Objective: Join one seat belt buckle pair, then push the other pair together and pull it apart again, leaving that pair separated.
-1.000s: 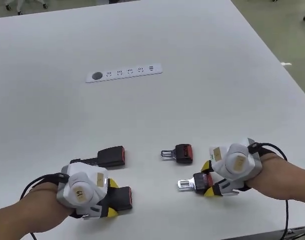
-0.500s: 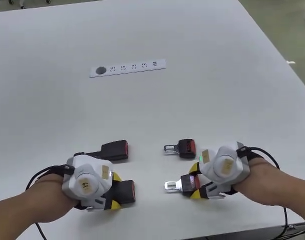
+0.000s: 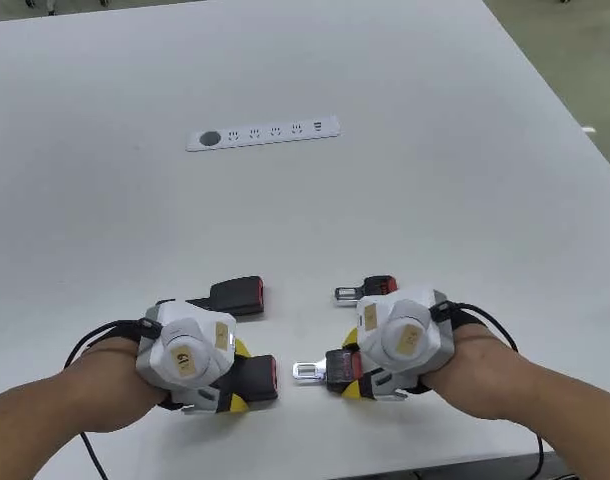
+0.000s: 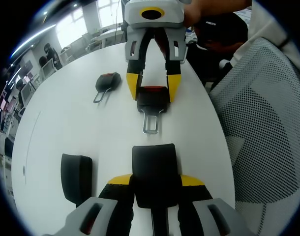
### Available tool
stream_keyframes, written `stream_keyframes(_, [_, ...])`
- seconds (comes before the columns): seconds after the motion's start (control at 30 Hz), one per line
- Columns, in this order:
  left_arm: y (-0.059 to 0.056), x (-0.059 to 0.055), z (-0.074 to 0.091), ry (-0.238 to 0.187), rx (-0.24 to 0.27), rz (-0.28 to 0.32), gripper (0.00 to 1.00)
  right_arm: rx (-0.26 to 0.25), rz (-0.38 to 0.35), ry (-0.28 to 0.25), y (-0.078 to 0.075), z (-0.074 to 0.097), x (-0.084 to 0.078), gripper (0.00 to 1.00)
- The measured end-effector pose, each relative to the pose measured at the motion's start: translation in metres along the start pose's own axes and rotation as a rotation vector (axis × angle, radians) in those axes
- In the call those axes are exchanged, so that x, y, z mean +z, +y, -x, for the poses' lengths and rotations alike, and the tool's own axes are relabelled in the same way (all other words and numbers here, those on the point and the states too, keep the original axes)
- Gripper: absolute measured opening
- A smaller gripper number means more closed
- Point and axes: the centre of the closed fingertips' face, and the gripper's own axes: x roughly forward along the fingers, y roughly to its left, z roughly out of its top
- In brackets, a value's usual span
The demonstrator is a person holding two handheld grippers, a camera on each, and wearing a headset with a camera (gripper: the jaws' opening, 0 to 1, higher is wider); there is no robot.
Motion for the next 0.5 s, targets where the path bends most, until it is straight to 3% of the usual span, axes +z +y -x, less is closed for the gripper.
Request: stream_keyframes(0.5, [0.0, 0.0, -0.001, 0.0, 0.002, 0.014, 0.35, 0.004, 0.019, -0.004, 0.001, -0.015, 0.014, 0.32])
